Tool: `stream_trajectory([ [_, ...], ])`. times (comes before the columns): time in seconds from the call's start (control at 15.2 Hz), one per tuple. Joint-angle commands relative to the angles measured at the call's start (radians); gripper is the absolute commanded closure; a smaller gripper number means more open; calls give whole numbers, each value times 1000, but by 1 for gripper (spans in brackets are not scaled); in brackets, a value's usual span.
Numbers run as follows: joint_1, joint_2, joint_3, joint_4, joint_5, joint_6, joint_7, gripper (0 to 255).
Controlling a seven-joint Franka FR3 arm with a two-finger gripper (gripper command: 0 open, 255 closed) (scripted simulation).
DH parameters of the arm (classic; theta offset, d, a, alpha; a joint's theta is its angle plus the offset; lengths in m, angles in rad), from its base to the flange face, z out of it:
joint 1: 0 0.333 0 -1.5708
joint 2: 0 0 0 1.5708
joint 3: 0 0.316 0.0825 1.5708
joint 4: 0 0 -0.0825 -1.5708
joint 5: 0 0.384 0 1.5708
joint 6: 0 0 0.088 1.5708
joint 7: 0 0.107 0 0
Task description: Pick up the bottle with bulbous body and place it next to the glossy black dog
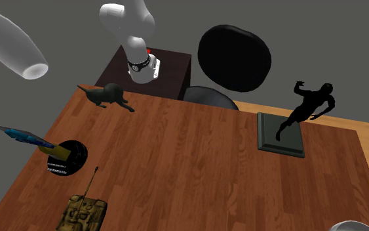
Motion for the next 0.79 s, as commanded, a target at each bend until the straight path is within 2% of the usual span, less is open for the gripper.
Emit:
stream_trajectory([
  [0.0, -2, -17, 1, -42, -3, 26, 2, 255],
  [0.73, -10, -78, -1, -246, -17, 170, 11, 255],
])
